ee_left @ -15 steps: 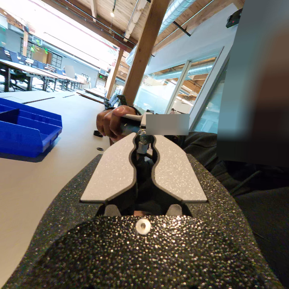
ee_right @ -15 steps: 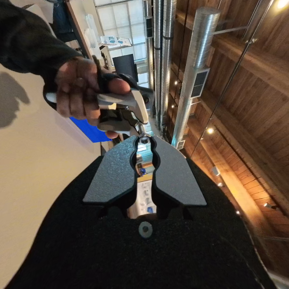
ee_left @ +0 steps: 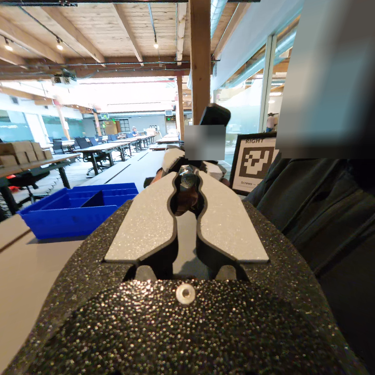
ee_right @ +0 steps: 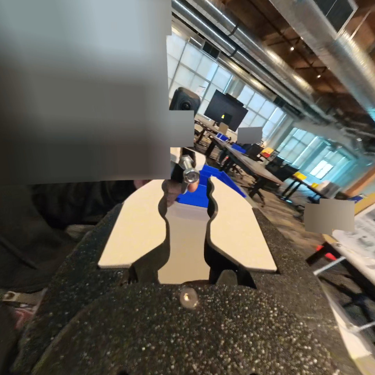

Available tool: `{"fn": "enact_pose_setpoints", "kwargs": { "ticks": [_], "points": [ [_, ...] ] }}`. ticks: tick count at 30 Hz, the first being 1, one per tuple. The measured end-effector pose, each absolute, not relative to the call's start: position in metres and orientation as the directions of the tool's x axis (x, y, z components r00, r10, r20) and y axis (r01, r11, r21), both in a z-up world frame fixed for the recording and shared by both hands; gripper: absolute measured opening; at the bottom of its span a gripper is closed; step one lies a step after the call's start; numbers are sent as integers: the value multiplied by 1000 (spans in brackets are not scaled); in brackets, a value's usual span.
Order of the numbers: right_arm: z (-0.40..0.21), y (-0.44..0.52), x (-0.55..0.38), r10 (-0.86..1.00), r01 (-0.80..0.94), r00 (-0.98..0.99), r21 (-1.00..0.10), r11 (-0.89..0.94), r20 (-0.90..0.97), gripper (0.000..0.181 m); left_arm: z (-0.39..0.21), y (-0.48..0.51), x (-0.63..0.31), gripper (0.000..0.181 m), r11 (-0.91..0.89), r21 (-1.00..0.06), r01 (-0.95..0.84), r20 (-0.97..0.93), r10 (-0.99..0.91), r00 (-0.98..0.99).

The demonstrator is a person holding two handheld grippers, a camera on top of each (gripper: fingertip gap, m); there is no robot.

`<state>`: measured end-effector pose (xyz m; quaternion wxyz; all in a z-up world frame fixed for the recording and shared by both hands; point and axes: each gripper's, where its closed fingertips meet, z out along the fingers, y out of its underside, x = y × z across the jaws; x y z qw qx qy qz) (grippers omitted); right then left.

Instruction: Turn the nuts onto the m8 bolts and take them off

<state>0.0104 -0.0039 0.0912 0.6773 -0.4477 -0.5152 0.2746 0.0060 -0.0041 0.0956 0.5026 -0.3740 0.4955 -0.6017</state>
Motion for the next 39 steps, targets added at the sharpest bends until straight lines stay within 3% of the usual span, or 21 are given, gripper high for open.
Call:
{"fn": "enact_pose_setpoints", "kwargs": {
  "ticks": [7,12,17,23,29,32,39],
  "points": [
    [93,-9,11,875,46,287,-918,395,391,20,93,-13,7,14,97,-971,220,-143,-968,-204],
    [92,-11,10,776,110,315,-833,542,546,15,93,-14,8,14,-39,-981,190,-14,-963,-268],
    [91,-10,12,459,285,337,-554,782,822,14,90,-13,9,14,-266,-955,128,202,-905,-373],
    [85,-6,15,49,477,252,-168,863,966,14,84,-7,12,14,-406,-911,71,340,-838,-426],
    [83,-4,16,-147,558,174,25,830,974,14,83,-5,13,14,-479,-876,53,402,-786,-469],
    [85,-1,18,-79,558,214,-56,828,974,15,84,-2,14,14,-451,-888,84,372,-815,-445],
    [90,4,14,495,310,389,-617,724,777,43,95,6,8,14,-207,-952,225,140,-950,-280]
  ]
}}
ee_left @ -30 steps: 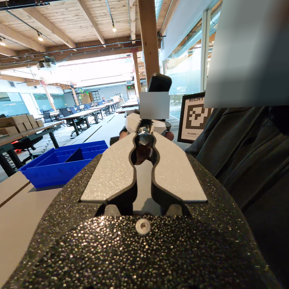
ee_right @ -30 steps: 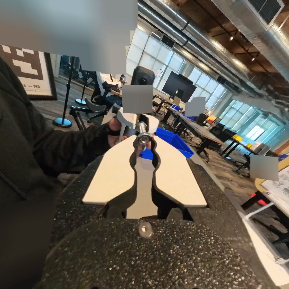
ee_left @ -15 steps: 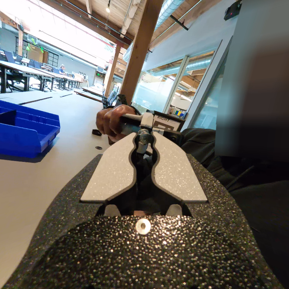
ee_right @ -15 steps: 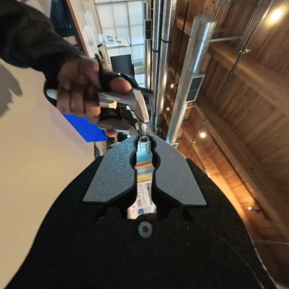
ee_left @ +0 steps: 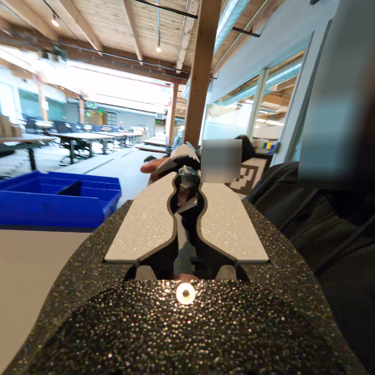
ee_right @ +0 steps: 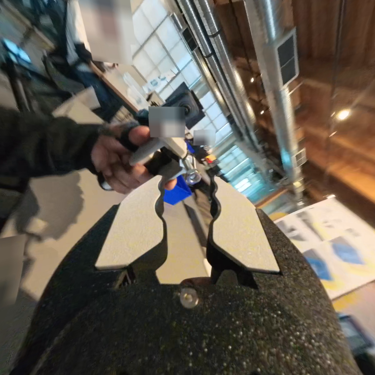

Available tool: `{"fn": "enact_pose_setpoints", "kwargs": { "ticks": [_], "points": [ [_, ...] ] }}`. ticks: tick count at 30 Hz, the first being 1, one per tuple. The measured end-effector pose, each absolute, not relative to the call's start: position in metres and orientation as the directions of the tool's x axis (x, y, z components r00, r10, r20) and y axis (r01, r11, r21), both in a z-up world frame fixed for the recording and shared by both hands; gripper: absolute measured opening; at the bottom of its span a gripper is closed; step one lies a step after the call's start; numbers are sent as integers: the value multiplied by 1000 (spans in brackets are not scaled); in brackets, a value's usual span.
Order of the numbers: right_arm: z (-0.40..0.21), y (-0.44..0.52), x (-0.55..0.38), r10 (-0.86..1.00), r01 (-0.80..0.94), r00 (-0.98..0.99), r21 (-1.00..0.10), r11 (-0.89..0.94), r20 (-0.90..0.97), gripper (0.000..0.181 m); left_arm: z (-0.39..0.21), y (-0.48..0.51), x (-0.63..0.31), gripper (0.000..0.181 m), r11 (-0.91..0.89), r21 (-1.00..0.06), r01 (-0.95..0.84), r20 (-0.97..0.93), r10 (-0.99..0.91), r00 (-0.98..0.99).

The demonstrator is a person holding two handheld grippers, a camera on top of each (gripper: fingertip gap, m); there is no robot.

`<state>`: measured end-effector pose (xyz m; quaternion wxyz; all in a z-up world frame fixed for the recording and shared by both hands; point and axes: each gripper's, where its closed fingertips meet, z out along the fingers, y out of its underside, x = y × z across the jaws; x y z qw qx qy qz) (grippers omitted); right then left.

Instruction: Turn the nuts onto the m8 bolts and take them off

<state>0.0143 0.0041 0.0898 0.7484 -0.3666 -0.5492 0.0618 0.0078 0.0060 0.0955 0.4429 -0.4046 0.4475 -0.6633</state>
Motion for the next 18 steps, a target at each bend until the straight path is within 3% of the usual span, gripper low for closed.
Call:
{"fn": "enact_pose_setpoints", "kwargs": {
  "ticks": [3,6,10,15,18],
  "points": [
    [92,3,11,723,169,387,-814,555,573,42,97,9,6,14,-70,-965,251,22,-981,-192],
    [92,0,9,853,69,339,-915,398,397,39,98,5,4,14,75,-961,266,-113,-985,-129],
    [93,-1,9,922,1,287,-962,272,261,35,99,-5,1,14,219,-937,271,-253,-962,-99],
    [93,-5,9,948,-27,244,-975,219,206,30,96,-12,3,14,260,-931,255,-295,-949,-111],
    [93,-13,8,951,-40,205,-969,244,231,15,91,-16,5,14,243,-942,233,-282,-948,-151]
  ]
}}
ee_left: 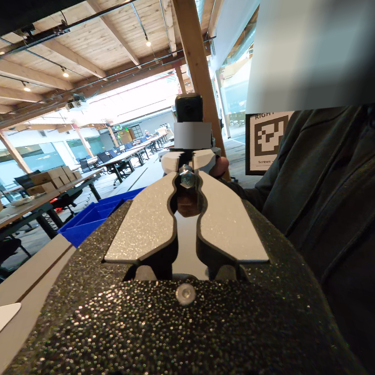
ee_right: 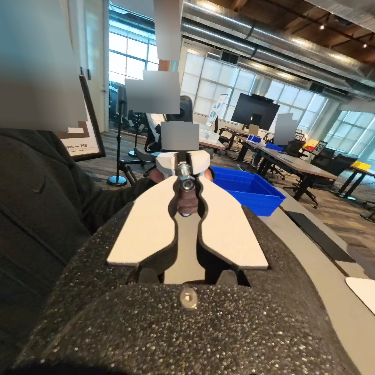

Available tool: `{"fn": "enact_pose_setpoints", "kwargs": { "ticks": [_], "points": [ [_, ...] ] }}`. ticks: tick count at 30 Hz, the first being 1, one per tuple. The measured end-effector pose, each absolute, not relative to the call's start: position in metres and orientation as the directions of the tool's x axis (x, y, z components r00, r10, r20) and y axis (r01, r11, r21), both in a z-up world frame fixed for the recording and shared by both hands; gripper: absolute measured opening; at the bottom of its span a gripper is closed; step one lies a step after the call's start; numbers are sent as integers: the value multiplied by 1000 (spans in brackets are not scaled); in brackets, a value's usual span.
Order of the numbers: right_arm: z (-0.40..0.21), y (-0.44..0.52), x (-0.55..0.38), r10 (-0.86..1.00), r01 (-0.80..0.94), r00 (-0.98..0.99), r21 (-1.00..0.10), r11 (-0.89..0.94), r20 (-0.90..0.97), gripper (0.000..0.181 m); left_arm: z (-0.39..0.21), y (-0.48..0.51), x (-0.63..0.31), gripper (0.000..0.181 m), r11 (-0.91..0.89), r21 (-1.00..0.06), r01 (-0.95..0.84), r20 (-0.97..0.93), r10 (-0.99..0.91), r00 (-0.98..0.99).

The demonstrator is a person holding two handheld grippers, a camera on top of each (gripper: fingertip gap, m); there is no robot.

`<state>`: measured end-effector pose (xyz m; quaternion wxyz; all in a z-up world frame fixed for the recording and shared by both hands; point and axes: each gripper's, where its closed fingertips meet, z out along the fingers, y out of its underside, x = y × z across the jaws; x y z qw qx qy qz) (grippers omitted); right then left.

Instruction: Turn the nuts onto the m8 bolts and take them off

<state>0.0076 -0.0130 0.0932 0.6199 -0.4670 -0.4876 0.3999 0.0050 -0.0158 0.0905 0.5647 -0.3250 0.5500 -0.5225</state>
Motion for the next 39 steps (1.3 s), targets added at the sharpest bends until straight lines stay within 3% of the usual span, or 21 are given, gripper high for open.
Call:
{"fn": "enact_pose_setpoints", "kwargs": {
  "ticks": [3,6,11,13,15,20,24,27,29,32,36,39],
  "points": [
    [95,-17,7,919,-21,224,-941,338,325,14,92,-18,4,14,132,-966,221,-180,-959,-217],
    [95,-19,6,795,59,287,-838,542,534,14,93,-19,4,14,-70,-981,180,10,-949,-316],
    [92,-16,11,381,315,330,-481,818,864,14,89,-14,8,14,-332,-938,98,266,-872,-410],
    [93,-21,13,178,376,302,-289,881,937,14,88,-6,7,14,-390,-916,96,320,-854,-411],
    [96,-26,16,75,391,296,-192,900,952,14,87,3,6,14,-418,-902,106,348,-851,-393],
    [105,17,58,74,572,371,-291,767,926,14,80,17,7,14,-361,-925,116,316,-902,-293],
    [85,112,181,136,697,623,-626,349,770,14,74,22,10,14,-295,-950,102,267,-937,-224],
    [30,165,293,77,570,820,-821,-32,567,14,71,26,12,14,-287,-953,95,264,-943,-202],
    [-16,182,341,69,413,910,-890,-190,408,14,69,29,13,14,-288,-953,94,267,-945,-190],
    [-70,186,369,103,271,963,-883,-383,250,15,64,33,17,14,-294,-952,86,275,-944,-181],
    [-92,187,380,76,314,945,-815,-488,318,15,59,34,24,14,-306,-949,76,289,-939,-185],
    [-93,189,376,72,298,950,-821,-487,303,15,58,31,26,14,-296,-953,69,280,-942,-184]
  ]
}}
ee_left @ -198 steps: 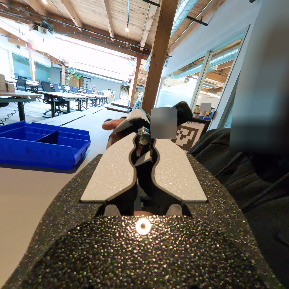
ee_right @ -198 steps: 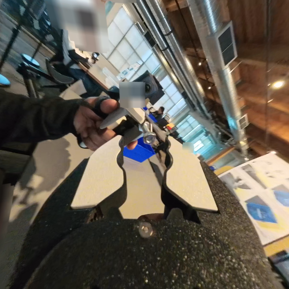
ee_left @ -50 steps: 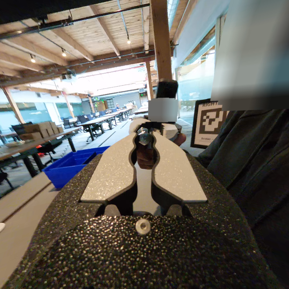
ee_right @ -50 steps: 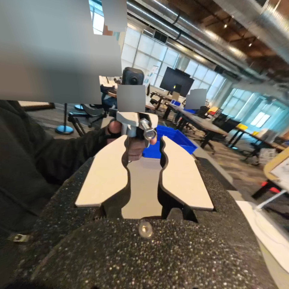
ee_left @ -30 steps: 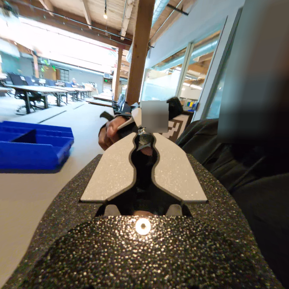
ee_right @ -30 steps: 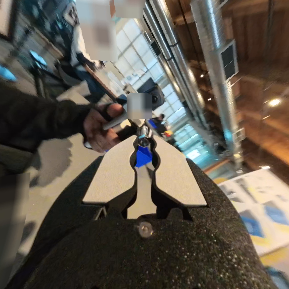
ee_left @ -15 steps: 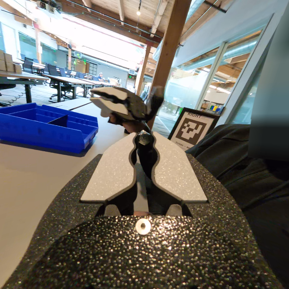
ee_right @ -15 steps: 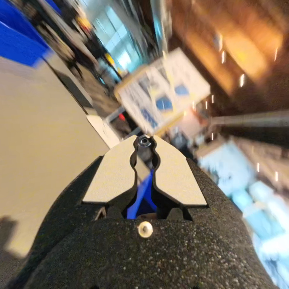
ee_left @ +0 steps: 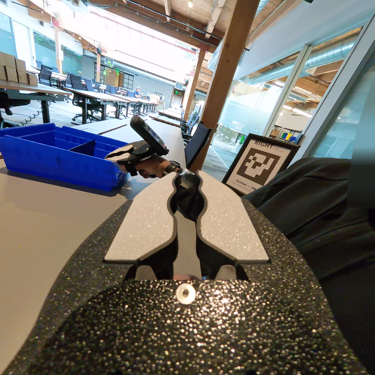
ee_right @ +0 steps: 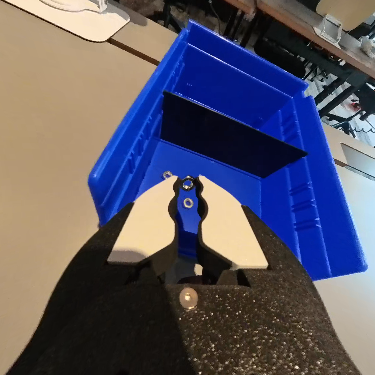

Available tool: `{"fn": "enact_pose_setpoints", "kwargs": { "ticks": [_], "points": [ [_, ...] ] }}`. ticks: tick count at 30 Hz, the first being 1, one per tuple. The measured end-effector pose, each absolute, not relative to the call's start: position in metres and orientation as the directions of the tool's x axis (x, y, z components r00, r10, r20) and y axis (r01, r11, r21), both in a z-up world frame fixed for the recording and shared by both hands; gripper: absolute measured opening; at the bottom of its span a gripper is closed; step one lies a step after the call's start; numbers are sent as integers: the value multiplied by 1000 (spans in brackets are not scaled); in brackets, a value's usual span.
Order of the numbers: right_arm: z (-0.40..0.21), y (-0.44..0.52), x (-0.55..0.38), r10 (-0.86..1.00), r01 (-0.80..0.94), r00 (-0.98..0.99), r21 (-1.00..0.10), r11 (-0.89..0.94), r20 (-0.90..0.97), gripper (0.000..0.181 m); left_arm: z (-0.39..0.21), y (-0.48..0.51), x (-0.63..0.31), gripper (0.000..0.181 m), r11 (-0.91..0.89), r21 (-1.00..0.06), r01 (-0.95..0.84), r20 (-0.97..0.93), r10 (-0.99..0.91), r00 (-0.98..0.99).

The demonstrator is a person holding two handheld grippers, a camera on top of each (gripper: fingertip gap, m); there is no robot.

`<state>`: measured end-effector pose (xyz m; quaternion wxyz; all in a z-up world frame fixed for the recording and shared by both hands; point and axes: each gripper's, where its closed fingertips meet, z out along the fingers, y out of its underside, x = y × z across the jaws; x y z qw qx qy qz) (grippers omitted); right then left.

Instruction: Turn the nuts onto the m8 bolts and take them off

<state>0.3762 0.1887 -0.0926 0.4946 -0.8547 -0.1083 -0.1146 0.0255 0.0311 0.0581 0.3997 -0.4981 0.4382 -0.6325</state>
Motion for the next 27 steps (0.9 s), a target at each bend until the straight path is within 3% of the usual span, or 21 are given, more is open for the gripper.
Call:
{"fn": "enact_pose_setpoints", "kwargs": {
  "ticks": [17,19,22,24,27],
  "points": [
    [-85,190,379,9,249,960,-844,-476,278,25,62,32,21,14,-279,-956,84,262,-950,-170],
    [-56,190,372,-5,244,965,-903,-354,263,25,62,33,22,14,-271,-959,88,254,-953,-163],
    [17,174,313,167,286,945,-958,-1,282,27,63,36,22,14,-257,-962,96,243,-960,-139],
    [58,144,249,325,328,859,-912,246,396,27,64,38,23,14,-261,-960,106,247,-960,-134],
    [81,88,152,432,398,629,-745,536,647,26,63,39,26,14,-274,-956,107,259,-956,-135]
  ]
}}
